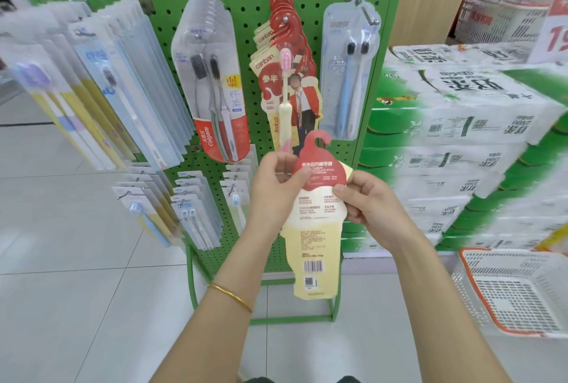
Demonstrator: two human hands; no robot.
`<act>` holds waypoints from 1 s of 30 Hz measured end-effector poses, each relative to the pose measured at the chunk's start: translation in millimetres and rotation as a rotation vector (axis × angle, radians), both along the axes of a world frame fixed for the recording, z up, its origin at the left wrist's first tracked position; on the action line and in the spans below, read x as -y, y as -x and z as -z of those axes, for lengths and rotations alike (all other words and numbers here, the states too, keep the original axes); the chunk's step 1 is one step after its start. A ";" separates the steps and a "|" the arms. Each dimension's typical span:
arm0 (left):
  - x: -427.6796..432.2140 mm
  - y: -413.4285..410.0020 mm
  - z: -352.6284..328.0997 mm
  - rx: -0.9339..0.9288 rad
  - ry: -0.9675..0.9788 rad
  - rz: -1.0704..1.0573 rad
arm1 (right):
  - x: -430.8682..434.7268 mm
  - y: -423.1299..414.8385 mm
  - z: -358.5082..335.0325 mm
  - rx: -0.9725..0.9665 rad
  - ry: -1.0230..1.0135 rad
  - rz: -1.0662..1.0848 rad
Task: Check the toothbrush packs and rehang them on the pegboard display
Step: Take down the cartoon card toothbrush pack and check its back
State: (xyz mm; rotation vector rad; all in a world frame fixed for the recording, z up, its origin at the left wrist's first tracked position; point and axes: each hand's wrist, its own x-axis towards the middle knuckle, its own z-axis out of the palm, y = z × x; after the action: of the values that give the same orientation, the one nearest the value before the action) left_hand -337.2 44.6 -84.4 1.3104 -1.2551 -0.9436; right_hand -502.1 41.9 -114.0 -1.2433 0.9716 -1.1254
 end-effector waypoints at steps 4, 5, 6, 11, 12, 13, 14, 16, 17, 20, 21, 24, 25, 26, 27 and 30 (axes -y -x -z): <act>7.5 2.8 -19.6 0.008 0.088 -0.007 | -1.6 -5.2 -5.2 -0.093 0.044 -0.078; 8.6 4.2 -23.8 -0.007 0.092 -0.002 | -1.3 -6.4 -6.1 -0.082 0.059 -0.082; 9.5 5.8 -28.2 -0.036 0.095 0.007 | -0.2 -7.9 -6.8 -0.065 0.070 -0.088; 13.7 6.0 -54.0 -0.280 0.100 0.138 | 13.7 -19.3 -17.9 0.038 -0.123 -0.134; 16.3 5.0 -57.7 -0.325 0.120 0.172 | 14.7 -22.7 -21.0 -0.016 -0.109 -0.154; 19.2 3.9 -60.9 -0.352 0.140 0.196 | 15.4 -26.1 -23.8 -0.055 -0.067 -0.179; 21.9 3.3 -64.1 -0.374 0.159 0.219 | 15.8 -28.6 -24.9 -0.073 -0.015 -0.206; 25.6 1.9 -71.3 -0.439 0.190 0.294 | 15.2 -32.9 -28.8 -0.007 0.059 -0.231; 26.0 0.9 -76.1 -0.480 0.202 0.350 | 14.8 -35.2 -33.0 0.053 0.080 -0.225; 26.5 -4.5 -92.5 -0.558 0.210 0.430 | 19.8 -40.5 -44.7 0.166 0.142 -0.152; 26.8 -6.7 -97.3 -0.560 0.203 0.414 | 21.5 -42.1 -50.0 0.189 0.168 -0.108; 27.3 -13.6 -106.8 -0.504 0.229 0.281 | 31.8 -45.2 -64.8 0.228 0.250 0.076; 27.2 -15.8 -108.0 -0.470 0.243 0.222 | 34.7 -46.8 -71.4 0.193 0.276 0.144; 27.5 -17.6 -108.1 -0.423 0.260 0.166 | 39.3 -48.5 -75.6 0.146 0.301 0.203; 27.2 -19.1 -107.9 -0.366 0.283 0.121 | 41.9 -50.8 -80.6 0.108 0.320 0.247; 27.5 -19.5 -106.9 -0.156 0.375 0.001 | 49.4 -58.1 -88.4 0.025 0.371 0.340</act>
State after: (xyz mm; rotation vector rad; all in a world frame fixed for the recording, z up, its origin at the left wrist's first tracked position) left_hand -317.8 17.2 22.4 0.9255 -1.2395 -0.7508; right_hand -443.9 -7.5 -25.6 -1.3829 1.0087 -1.6403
